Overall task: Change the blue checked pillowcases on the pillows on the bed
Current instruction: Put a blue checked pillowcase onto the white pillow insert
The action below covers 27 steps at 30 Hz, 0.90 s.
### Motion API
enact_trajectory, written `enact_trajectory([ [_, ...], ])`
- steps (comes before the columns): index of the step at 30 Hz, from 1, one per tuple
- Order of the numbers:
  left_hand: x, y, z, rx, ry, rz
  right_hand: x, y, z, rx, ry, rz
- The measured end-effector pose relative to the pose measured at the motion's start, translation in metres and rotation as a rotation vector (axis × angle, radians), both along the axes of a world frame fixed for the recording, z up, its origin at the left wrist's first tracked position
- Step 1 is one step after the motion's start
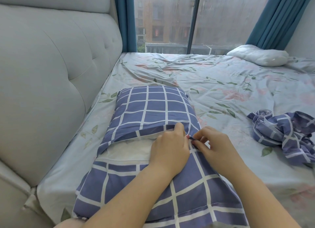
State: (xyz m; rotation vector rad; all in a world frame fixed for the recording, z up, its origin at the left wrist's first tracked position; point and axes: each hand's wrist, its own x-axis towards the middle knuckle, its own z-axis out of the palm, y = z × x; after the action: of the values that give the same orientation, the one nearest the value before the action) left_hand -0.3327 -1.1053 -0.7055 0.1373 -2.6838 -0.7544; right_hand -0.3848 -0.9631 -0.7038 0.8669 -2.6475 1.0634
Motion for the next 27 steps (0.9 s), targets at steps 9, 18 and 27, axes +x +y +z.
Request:
enact_trajectory([
  [9,-0.007,-0.009,-0.005,0.159,-0.057,-0.037,-0.001,-0.011,-0.004,0.014,-0.004,0.028],
  [18,-0.002,-0.006,-0.006,0.129,-0.027,-0.011,-0.003,-0.005,0.002,0.093,-0.062,0.026],
  [27,0.006,-0.005,-0.004,0.057,0.028,-0.004,0.001,-0.003,0.002,0.043,-0.016,-0.045],
])
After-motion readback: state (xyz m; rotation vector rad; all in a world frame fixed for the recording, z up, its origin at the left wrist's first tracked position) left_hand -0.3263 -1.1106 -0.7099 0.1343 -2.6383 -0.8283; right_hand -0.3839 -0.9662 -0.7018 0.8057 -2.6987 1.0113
